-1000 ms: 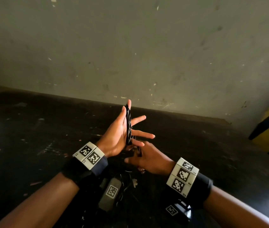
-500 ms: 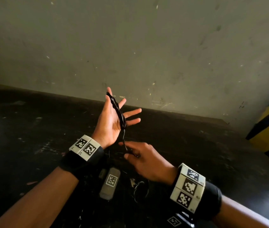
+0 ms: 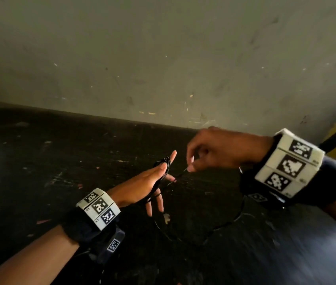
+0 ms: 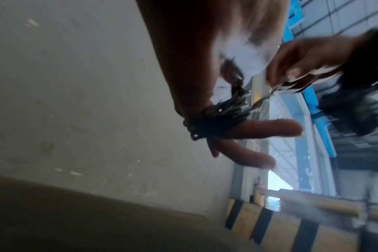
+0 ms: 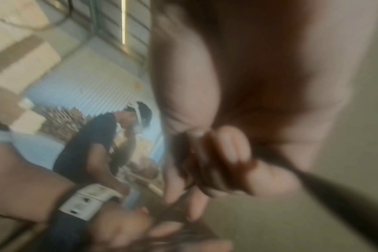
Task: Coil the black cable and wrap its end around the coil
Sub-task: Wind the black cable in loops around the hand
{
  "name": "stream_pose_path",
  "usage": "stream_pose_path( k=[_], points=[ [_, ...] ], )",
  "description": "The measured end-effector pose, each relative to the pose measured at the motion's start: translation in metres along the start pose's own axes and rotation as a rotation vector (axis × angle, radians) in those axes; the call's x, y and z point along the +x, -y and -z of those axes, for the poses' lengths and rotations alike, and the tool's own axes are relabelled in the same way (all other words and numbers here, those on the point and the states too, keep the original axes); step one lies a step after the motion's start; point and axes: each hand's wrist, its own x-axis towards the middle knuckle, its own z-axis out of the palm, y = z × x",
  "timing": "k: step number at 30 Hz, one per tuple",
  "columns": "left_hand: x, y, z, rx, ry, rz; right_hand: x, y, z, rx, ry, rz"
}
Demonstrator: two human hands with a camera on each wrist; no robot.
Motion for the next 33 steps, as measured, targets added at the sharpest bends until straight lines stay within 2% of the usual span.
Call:
stream_pose_path(
  k=[4,8,10,12,14,16,20,22,25,29,31,33],
  points=[
    [-0.005,-0.008,-0.01,-0.047,0.15,0.091,0.007,-0.027,0.018,0.028,-0.12,0.059],
    [-0.008,-0.021,-0.012,-0.268,0.362,0.048,0.01,-0.043,0.012,0.121,-0.238,0.138],
    [-0.012,-0.029,-0.012,-0.328,0.403,0.015,0.014,-0.052,-0.002,0.236,-0.287,0.128],
    [-0.017,-0.036,-0.012,-0.405,0.387,-0.029,0.019,-0.06,-0.021,0.335,-0.367,0.085],
    [-0.018,-0.044,-0.009,-0.53,0.354,-0.103,0.024,-0.064,-0.044,0.454,-0.447,0.022],
    [-0.012,-0.052,-0.004,-0.668,0.281,-0.2,0.029,-0.061,-0.073,0.553,-0.469,-0.001],
    [0.011,-0.062,0.007,-0.852,0.053,-0.328,0.035,-0.033,-0.123,0.553,-0.288,0.011],
    [0.021,-0.064,0.012,-0.817,-0.088,-0.339,0.037,-0.012,-0.134,0.554,-0.167,-0.017],
    [0.03,-0.058,0.016,-0.648,-0.221,-0.334,0.036,0.011,-0.13,0.576,-0.001,-0.067],
    [0.034,-0.041,0.017,-0.405,-0.317,-0.288,0.03,0.02,-0.105,0.537,-0.012,-0.088],
    [0.034,-0.033,0.018,-0.311,-0.327,-0.253,0.026,0.022,-0.091,0.705,0.079,-0.121],
    [0.029,-0.027,0.019,-0.216,-0.313,-0.207,0.021,0.02,-0.074,0.989,0.144,-0.216]
  ],
)
